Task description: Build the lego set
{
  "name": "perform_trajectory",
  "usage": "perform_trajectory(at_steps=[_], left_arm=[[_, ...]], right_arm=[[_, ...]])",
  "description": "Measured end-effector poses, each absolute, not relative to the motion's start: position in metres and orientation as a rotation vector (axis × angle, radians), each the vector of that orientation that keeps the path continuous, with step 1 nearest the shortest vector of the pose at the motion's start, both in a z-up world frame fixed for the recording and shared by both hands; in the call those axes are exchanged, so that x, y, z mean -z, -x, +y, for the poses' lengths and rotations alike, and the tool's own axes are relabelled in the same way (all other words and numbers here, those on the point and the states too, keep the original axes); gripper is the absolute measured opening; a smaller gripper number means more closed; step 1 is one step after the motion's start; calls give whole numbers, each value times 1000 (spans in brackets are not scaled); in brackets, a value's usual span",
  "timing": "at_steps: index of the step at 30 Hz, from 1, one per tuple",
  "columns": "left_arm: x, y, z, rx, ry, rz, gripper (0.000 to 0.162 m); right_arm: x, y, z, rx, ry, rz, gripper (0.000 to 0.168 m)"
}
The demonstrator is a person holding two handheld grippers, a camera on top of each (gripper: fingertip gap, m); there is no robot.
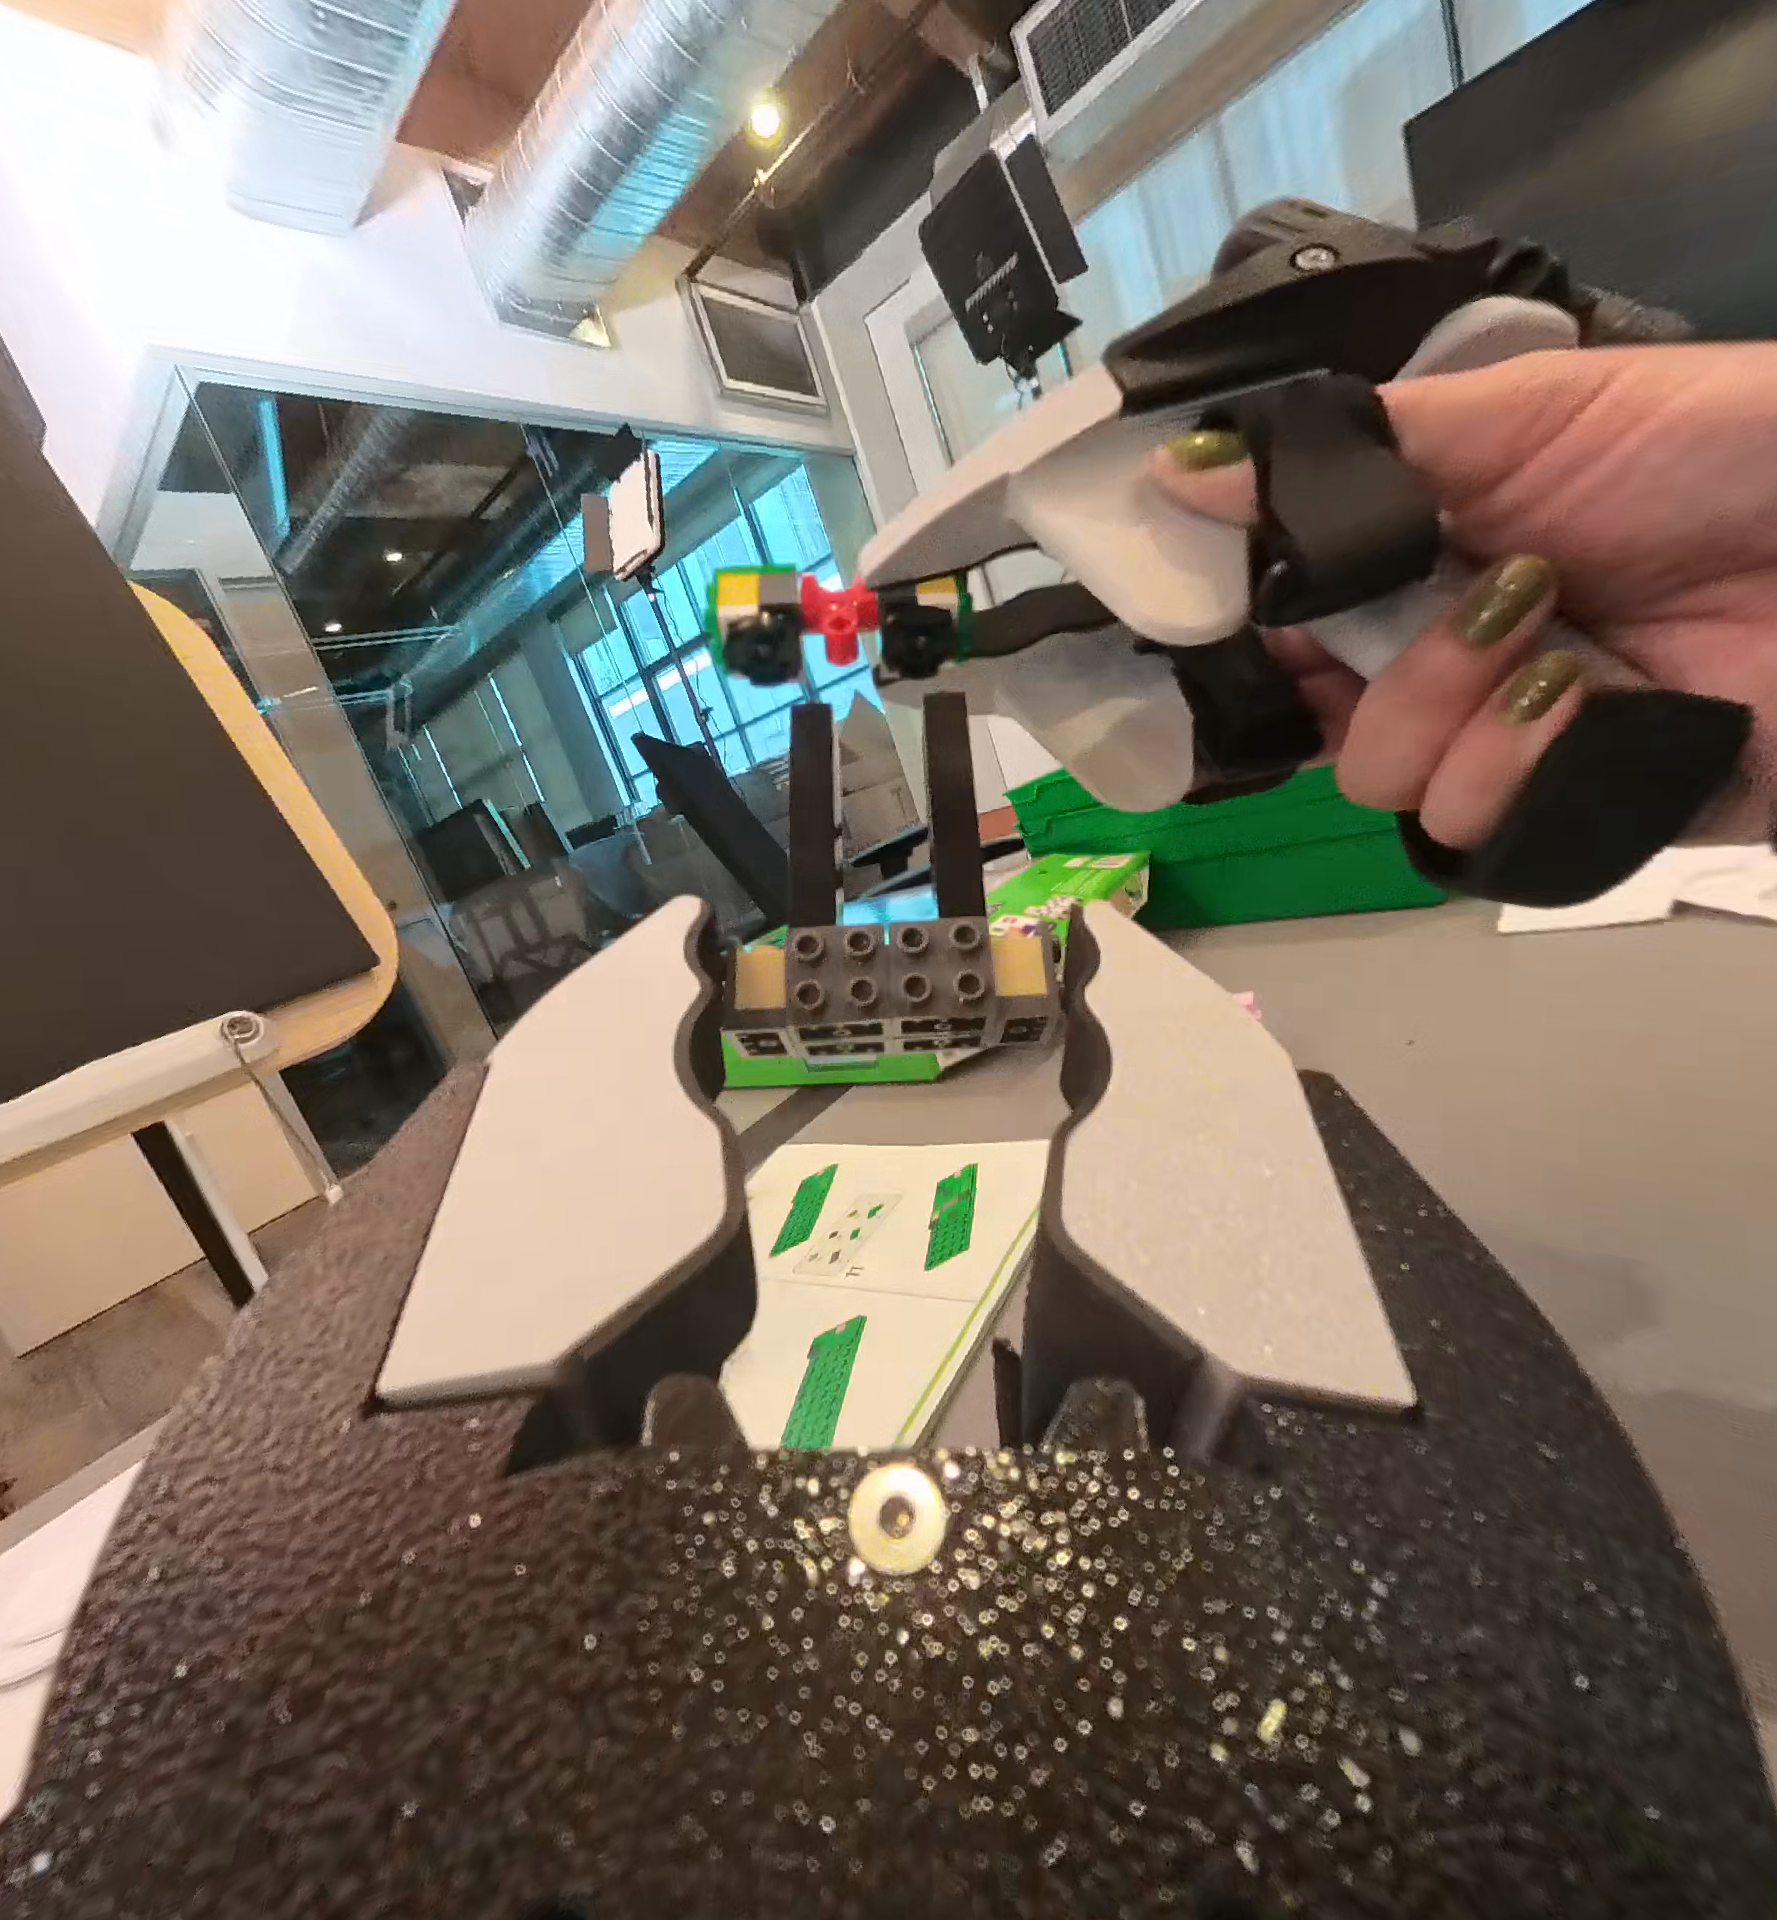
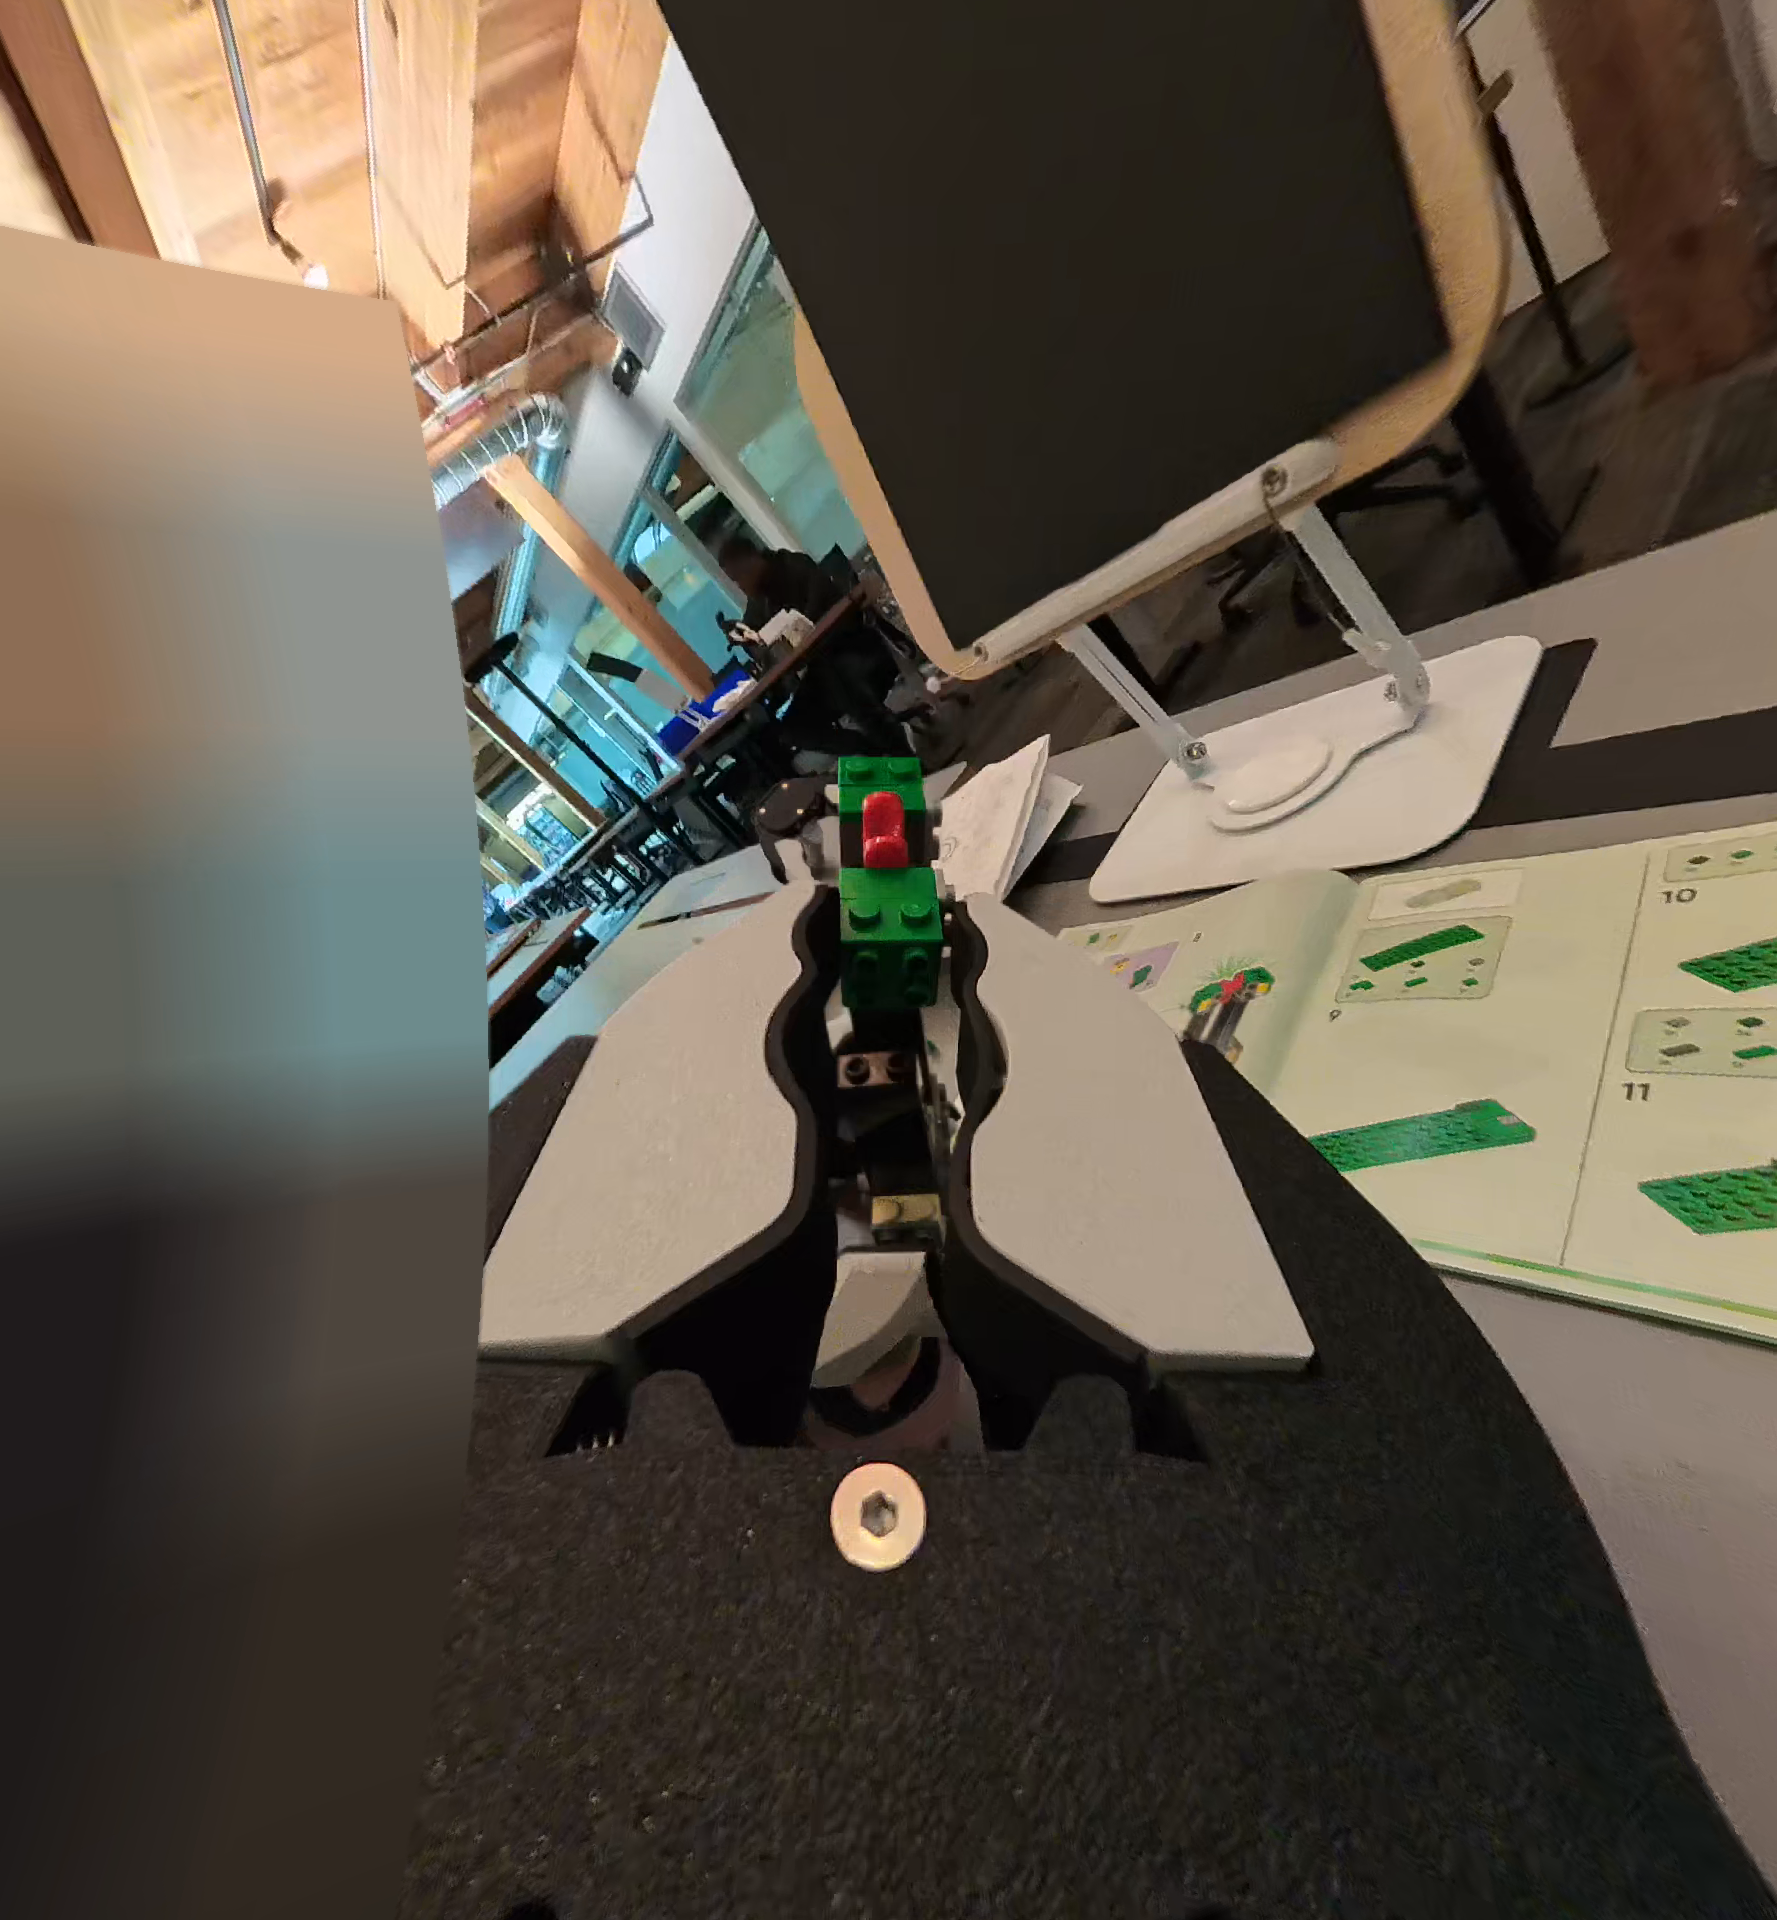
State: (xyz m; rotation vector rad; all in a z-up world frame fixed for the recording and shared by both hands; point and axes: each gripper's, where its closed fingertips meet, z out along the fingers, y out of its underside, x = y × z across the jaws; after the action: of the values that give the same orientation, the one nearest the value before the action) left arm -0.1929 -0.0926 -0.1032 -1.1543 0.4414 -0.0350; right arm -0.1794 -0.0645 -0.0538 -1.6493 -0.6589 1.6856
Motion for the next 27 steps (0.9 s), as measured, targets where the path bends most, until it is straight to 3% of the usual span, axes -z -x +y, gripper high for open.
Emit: perform_trajectory(at_steps=[14,27], left_arm=[[102,194,-92,125,1155,395,63],[101,198,-91,122,1156,380,63]], right_arm=[[62,183,-78,-1364,1750,-762,20],[63,185,-78,-1409,1730,-706,20]])
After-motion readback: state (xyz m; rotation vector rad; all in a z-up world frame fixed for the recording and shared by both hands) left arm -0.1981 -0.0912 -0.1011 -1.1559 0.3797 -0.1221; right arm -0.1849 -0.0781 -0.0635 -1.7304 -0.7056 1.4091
